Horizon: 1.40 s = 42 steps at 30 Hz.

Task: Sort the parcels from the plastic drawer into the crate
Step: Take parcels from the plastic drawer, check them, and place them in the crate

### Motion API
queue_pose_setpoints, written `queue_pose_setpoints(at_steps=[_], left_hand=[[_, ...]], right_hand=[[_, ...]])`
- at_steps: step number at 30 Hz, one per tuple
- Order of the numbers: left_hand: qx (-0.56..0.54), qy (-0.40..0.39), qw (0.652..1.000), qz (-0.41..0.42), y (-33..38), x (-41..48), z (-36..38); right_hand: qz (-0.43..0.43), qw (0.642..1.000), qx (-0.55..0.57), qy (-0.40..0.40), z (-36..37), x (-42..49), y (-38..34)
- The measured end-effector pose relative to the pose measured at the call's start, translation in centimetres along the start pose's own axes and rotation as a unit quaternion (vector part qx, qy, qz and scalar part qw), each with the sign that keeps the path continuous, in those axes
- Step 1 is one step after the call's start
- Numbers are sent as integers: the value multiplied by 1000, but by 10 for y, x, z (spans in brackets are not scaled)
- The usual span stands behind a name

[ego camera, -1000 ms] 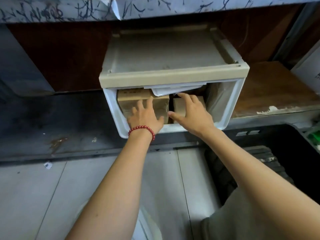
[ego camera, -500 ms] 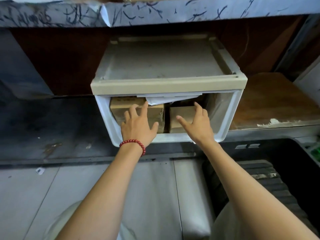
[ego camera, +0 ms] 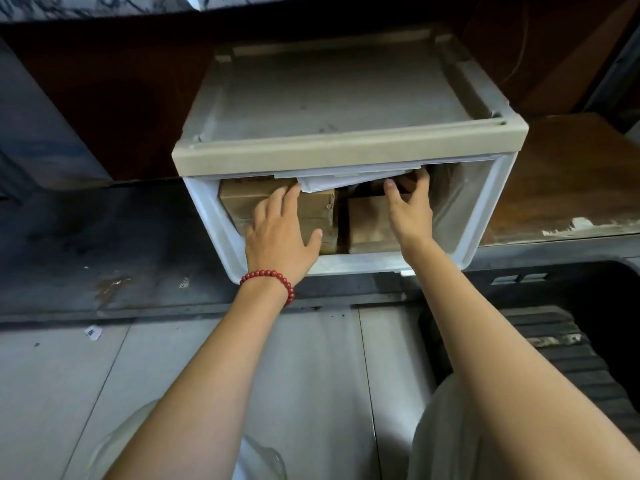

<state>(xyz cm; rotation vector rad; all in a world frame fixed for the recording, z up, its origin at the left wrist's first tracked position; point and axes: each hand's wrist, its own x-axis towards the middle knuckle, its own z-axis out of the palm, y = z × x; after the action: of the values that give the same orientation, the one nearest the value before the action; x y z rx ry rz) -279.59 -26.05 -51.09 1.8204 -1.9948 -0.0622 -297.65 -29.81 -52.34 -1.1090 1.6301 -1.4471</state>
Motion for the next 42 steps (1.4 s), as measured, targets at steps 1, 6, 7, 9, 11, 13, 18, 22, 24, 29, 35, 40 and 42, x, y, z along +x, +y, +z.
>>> queue_pose_setpoints(at_steps=[1,6,7,9,11,13,18,22,24,29,35,40,42], left_hand=[[-9,3,1000,1,-1,0,0],[-41,-4,999,-5,-4,3,1],[-44,-4,999,-8,-5,3,1],[-58,2,998,-11,-4,4,1],[-78,19,997,-14,-2,5,1],[-86,37,995,-17,0,4,0],[-98,48,993,-44,4,5,-1],[-124,42,990,-54,5,5,-1],[-136,33,989,-55,6,4,-1],[-152,27,986,-57,6,5,-1],[-170,32,983,-55,5,8,2],[-175,14,983,-47,4,6,1],[-177,16,983,-42,3,4,0]], right_hand=[[5,1000,14,6,1,1,1],[7,996,79,28,3,4,6],[3,995,92,27,3,3,7],[3,993,111,30,1,1,9],[7,991,123,44,-1,-3,11],[19,988,143,56,-2,-6,11],[58,967,228,95,-3,-13,6],[123,943,300,77,-2,-13,3],[143,934,325,42,-1,-12,1],[125,934,335,19,0,-15,-6],[131,937,316,66,0,-17,-4],[130,948,286,49,-3,-23,-1],[125,951,279,39,-7,-28,-2]])
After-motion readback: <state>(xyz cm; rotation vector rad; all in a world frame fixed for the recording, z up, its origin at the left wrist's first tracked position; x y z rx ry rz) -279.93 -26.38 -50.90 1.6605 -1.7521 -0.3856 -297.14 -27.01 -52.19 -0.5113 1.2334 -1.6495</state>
